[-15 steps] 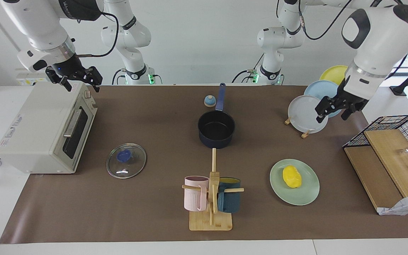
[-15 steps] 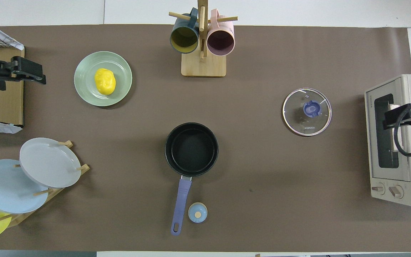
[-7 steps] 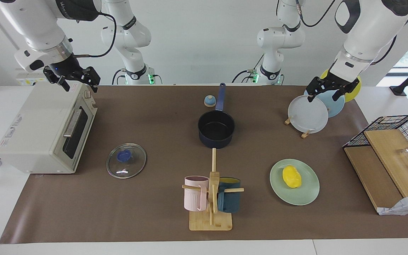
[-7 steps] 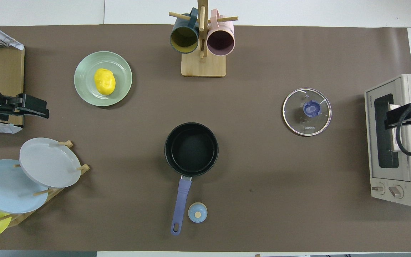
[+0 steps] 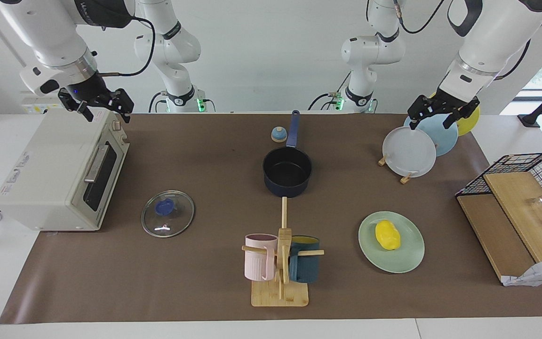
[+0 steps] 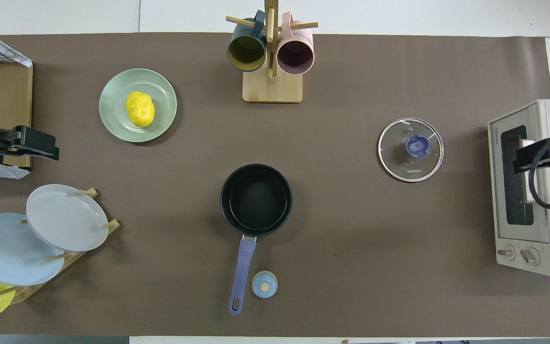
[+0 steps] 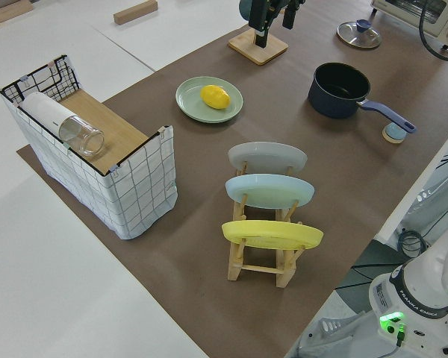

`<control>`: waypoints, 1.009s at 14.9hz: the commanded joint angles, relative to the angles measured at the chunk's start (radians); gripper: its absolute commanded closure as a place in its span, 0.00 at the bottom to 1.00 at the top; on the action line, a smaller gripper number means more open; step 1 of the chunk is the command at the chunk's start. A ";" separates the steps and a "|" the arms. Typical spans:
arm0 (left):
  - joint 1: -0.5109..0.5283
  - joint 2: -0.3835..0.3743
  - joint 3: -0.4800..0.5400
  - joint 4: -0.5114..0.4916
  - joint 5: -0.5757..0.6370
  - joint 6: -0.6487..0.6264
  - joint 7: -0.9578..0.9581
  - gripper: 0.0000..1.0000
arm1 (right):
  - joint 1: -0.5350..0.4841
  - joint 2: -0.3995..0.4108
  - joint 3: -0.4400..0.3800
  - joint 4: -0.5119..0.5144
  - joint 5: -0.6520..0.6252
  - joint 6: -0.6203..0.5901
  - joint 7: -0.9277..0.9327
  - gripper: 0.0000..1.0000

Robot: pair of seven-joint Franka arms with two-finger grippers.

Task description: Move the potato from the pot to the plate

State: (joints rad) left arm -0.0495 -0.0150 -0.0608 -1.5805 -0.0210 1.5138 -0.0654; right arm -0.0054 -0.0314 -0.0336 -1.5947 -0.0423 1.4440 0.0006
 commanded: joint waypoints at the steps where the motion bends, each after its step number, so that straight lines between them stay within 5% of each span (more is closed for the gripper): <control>1: 0.002 0.012 0.001 0.024 0.009 -0.030 0.015 0.00 | -0.011 -0.016 0.003 -0.024 0.019 0.018 -0.011 0.00; 15: 0.007 0.013 0.001 0.020 0.010 -0.006 0.018 0.00 | -0.008 -0.016 0.003 -0.024 0.019 0.016 -0.013 0.00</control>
State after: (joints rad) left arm -0.0482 -0.0132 -0.0591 -1.5800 -0.0210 1.5136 -0.0632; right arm -0.0049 -0.0314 -0.0330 -1.5955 -0.0419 1.4441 0.0006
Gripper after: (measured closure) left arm 0.000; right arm 0.000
